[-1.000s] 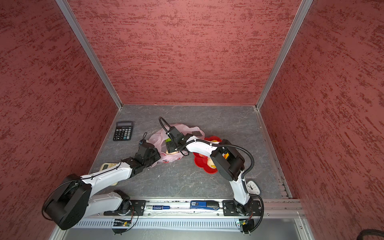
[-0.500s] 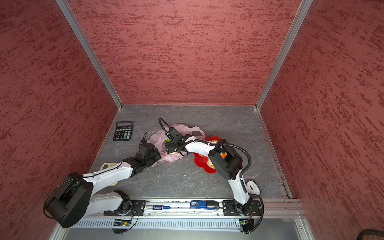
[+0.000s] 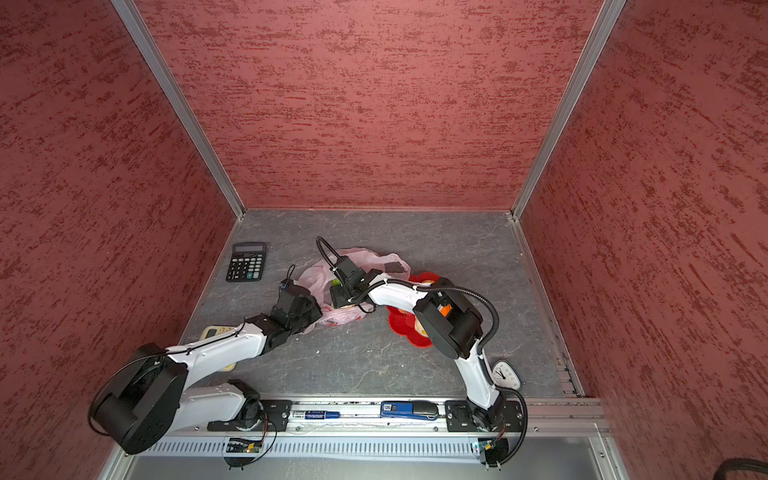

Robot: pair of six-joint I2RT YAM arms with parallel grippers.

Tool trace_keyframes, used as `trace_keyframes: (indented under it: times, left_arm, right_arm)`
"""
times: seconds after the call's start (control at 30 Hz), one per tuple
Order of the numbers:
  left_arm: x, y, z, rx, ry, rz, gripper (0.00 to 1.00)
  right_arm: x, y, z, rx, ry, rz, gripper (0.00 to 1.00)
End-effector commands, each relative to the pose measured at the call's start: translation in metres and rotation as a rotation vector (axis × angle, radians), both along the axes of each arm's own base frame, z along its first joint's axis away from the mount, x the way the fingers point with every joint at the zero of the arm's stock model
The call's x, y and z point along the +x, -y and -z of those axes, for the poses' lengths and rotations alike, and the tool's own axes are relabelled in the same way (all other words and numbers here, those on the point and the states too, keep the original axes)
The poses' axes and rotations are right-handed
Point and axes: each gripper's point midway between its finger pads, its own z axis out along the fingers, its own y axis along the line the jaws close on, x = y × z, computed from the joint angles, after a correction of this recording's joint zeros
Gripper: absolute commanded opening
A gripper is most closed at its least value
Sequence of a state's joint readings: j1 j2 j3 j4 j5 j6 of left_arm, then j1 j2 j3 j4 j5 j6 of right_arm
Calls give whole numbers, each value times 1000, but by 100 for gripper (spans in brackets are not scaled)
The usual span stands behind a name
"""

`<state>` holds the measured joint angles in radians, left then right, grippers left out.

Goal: Take the fake fruits out of the plastic bag
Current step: 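Close the right gripper on the pale round fruit inside the bag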

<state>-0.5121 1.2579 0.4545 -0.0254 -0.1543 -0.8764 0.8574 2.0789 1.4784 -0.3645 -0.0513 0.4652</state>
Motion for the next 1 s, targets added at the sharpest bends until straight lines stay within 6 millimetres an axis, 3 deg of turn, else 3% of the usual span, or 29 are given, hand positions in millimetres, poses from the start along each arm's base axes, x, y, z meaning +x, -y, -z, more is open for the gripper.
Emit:
trace_keyframes:
  times: [0.0, 0.3, 0.97]
  left_arm:
    - [1, 5, -1, -15, 6, 8, 1]
    - [1, 3, -3, -14, 8, 1, 1]
    - [-1, 2, 0, -17, 2, -9, 1]
  right_arm:
    - [-7, 2, 14, -32, -35, -10, 55]
    - [-6, 3, -13, -4, 17, -19, 40]
    - [-6, 7, -56, 26, 86, -41, 31]
